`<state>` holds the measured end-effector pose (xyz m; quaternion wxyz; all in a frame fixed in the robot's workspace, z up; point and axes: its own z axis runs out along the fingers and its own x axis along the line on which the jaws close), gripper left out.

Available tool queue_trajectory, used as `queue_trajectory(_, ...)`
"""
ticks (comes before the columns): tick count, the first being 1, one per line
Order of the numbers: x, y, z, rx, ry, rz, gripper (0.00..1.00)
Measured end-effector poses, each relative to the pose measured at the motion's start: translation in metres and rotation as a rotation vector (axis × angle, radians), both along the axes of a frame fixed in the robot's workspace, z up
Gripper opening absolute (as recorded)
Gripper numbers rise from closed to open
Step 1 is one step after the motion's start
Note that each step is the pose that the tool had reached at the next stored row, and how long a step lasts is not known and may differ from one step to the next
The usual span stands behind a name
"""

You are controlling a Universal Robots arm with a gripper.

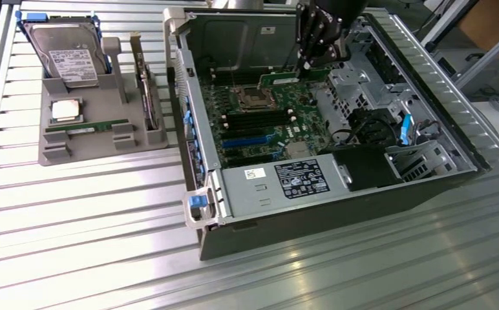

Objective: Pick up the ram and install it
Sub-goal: 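Insert the ram into the slot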

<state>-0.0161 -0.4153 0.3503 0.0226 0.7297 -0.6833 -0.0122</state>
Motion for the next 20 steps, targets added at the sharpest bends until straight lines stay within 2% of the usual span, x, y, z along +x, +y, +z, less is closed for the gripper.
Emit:
queue_trajectory(11,0.000,0.0000,-0.0065,-0.0001,0.0000,0.000,0.12)
queue_trajectory(20,0.000,-0.0001,-0.0173,0.0000,0.0000,0.000,0.12)
